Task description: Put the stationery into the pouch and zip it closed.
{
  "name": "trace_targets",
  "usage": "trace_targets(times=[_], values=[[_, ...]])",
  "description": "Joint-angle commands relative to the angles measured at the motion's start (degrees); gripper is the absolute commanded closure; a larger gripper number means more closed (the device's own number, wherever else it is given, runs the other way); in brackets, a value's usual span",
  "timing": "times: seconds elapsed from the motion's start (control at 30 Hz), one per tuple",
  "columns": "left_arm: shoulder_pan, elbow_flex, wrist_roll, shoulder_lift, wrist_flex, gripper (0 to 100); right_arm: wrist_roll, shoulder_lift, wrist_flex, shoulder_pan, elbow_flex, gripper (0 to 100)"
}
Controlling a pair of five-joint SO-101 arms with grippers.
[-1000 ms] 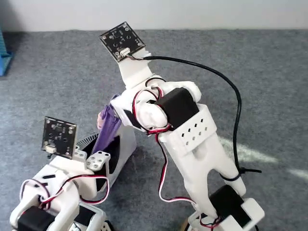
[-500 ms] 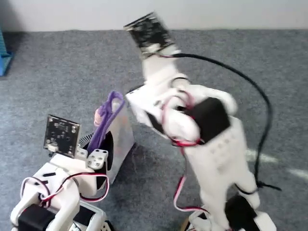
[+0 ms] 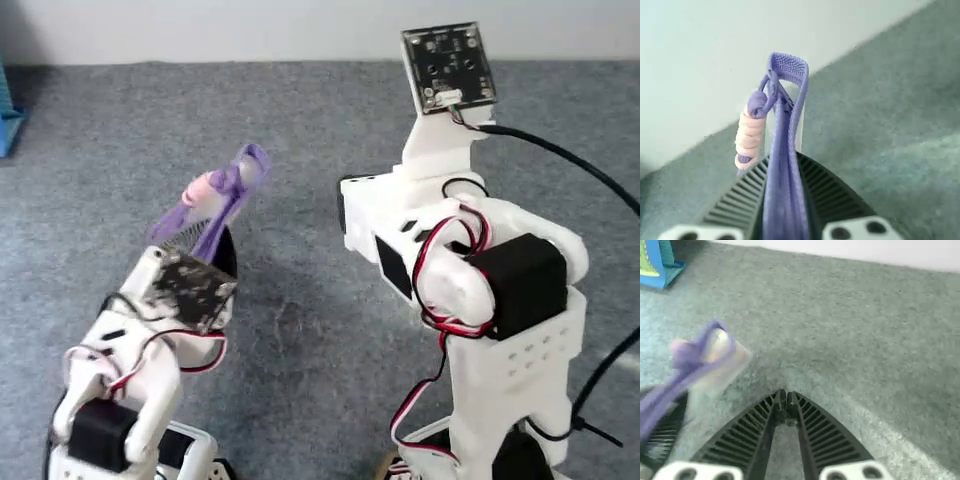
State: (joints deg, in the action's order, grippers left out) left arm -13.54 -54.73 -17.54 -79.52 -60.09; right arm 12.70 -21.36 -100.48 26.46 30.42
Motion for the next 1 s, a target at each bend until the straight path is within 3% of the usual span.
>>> trace_targets(times=[0.0,0.13,0.3,0.43,0.57,0.73,0.97], values=[[-2.6,-2.9,-0.9,-1.0,2.4,99,2.7,-0.2,-2.3,-0.7,0.9,98.8],[-6.8,-7.7,-0.7,-1.0,2.3,99,4.7,1.2,-2.3,-0.3,0.9,95.7],[-13.4,-11.2,2.9,-1.0,-1.1,99,3.5,5.6,-2.4,-0.3,0.9,77.7],[-19.2,-11.0,10.0,-1.0,-4.7,99,0.0,9.9,-2.4,0.0,0.9,82.3],[-20.6,-11.2,14.4,-1.0,-4.8,99,-2.9,13.0,-2.5,1.0,0.9,85.7],[-20.3,-11.4,15.0,-1.0,-4.9,99,-6.8,14.2,-2.5,4.1,-4.9,85.8],[-20.3,-11.4,15.0,-1.0,-4.6,99,-6.5,14.3,-2.5,6.3,-13.2,85.8]])
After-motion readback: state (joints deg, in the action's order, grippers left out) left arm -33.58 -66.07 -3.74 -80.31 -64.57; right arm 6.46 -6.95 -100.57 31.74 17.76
